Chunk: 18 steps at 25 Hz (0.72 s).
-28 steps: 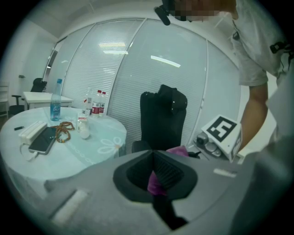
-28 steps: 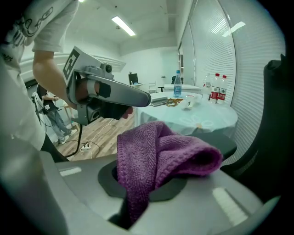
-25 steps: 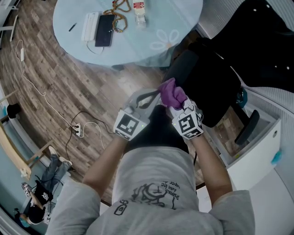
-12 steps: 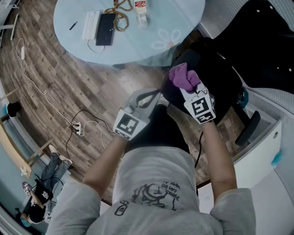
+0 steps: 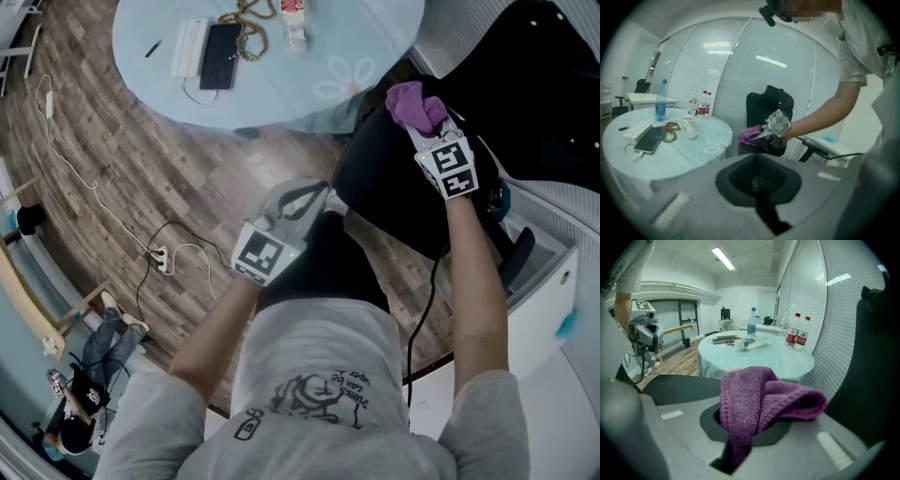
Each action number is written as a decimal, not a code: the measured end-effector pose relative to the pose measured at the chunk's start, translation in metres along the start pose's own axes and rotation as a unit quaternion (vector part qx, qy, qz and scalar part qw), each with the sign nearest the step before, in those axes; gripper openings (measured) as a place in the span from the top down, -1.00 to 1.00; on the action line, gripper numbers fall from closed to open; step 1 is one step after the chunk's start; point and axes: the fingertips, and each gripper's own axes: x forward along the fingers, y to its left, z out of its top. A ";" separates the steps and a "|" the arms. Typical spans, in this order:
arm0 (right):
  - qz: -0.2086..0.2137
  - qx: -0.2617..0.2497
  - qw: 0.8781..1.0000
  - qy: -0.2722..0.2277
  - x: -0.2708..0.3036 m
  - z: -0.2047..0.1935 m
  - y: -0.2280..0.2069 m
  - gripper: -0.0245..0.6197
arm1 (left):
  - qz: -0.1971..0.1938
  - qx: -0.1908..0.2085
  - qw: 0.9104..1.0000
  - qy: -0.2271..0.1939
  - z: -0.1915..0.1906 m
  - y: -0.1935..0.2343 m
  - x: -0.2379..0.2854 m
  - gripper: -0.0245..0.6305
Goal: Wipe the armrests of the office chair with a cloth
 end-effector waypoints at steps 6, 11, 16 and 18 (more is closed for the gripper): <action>-0.006 0.022 1.000 -0.008 -0.001 0.001 -0.001 0.80 | 0.001 -0.002 1.000 -0.001 0.000 -0.002 -0.002 0.92; -0.018 0.007 1.000 -0.015 -0.004 0.004 0.011 0.81 | 0.000 -0.001 1.000 -0.001 0.000 -0.005 -0.003 0.92; 0.011 -0.012 1.000 -0.021 -0.006 0.010 0.053 0.81 | 0.001 -0.001 1.000 -0.001 0.000 -0.005 -0.003 0.92; 0.026 -0.016 0.999 -0.025 -0.009 0.012 0.076 0.80 | 0.001 0.000 1.000 -0.001 0.000 -0.006 -0.002 0.92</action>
